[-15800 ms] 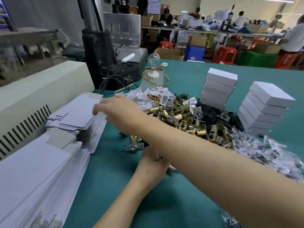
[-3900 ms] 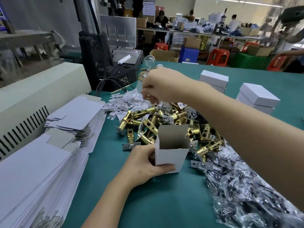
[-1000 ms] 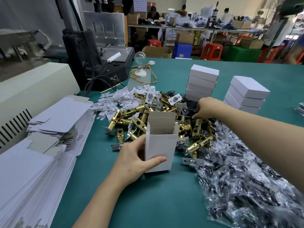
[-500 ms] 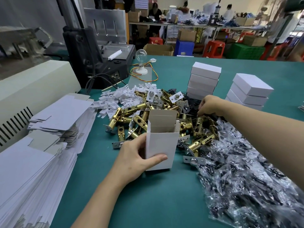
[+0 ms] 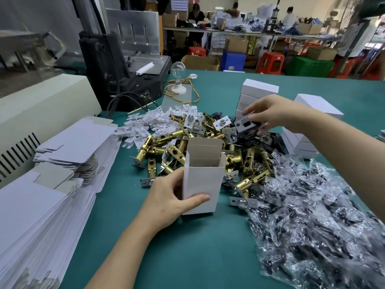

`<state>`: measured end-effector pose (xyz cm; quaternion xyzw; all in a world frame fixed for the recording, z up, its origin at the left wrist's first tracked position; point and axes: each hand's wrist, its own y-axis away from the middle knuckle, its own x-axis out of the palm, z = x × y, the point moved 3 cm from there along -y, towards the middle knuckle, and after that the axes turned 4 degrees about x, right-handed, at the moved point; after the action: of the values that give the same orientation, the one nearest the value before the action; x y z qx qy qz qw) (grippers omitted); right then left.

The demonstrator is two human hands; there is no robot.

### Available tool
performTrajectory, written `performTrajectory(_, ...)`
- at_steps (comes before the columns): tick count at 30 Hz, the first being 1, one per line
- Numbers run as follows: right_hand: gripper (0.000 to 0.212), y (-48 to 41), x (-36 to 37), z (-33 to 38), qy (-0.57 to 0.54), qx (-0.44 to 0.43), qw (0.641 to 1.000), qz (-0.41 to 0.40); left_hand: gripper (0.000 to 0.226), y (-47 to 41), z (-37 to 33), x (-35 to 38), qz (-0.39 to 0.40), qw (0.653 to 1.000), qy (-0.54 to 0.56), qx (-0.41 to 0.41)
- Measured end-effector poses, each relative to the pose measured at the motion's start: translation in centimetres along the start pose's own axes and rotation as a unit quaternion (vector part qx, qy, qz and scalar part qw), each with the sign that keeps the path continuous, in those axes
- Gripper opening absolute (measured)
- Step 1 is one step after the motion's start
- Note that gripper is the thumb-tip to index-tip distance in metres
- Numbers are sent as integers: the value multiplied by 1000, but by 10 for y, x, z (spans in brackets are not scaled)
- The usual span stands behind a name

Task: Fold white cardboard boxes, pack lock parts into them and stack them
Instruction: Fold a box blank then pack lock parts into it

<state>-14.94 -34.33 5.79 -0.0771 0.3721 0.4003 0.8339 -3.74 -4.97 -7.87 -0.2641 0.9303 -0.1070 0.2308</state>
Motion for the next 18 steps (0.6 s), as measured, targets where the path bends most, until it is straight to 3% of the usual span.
performTrajectory(5,16,38,24,28,-174,-51,978,102,63,2,-2,-1,3,1000,7,-6)
performTrajectory(12,20,84,39,58,-292,-151,935,135,59,7,1,0,6,1000,13,-12)
performTrajectory(15,28,95,45,66,-351,-150,905,187,61,6,0,1,4,1000,8,-10)
performTrajectory(18,22,100,54,69,-353,-131,900,222,58,6,-1,0,0,1000,5,-10)
